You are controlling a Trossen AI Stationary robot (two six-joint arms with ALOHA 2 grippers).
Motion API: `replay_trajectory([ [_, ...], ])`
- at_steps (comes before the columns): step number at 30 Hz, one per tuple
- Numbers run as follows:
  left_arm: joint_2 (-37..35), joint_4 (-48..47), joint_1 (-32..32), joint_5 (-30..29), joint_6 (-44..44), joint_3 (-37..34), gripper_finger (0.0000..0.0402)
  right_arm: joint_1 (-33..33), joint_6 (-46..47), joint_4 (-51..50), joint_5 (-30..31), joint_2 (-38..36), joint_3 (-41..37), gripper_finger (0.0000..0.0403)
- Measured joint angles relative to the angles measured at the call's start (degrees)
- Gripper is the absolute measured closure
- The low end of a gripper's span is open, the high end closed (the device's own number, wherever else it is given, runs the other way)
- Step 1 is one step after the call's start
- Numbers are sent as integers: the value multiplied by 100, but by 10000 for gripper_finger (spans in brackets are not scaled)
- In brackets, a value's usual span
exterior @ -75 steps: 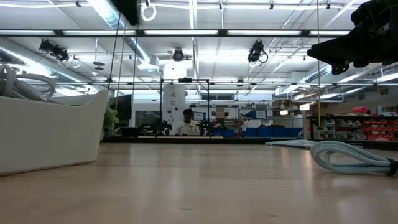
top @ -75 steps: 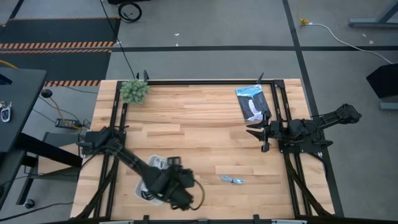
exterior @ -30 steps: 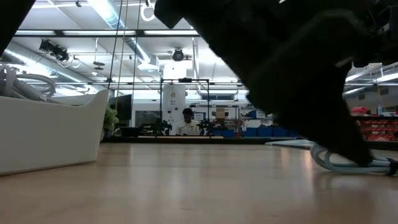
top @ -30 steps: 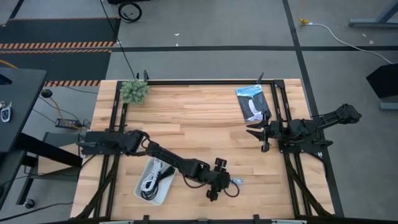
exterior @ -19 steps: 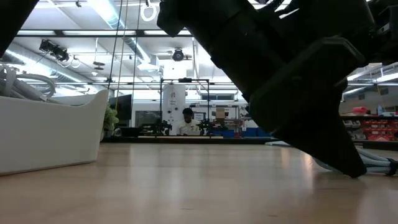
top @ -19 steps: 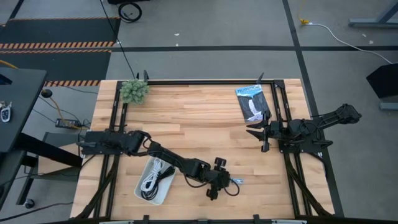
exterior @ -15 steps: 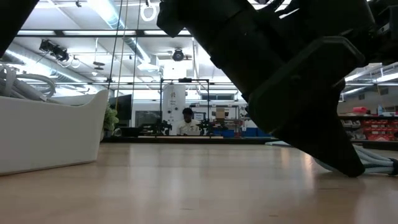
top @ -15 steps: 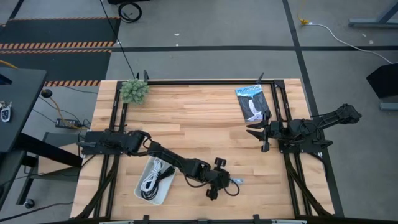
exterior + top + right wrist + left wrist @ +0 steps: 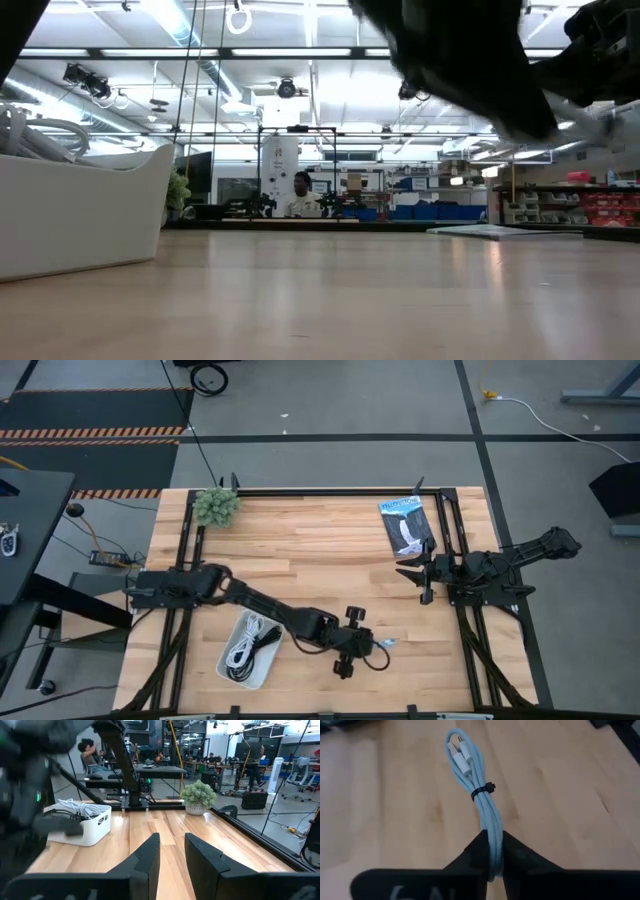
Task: Pick and place USB-C Cables
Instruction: Put the light blue charger cable into the white bin
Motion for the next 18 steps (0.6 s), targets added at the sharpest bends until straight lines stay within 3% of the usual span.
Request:
replay_trajectory([
  [8, -524, -2240, -159, -681, -312, 1088, 374, 0, 0, 62, 0, 0, 0, 306],
  [18, -689, -5208, -609, -773, -1803, 2539, 372, 0, 0, 79, 0, 0, 0, 306],
])
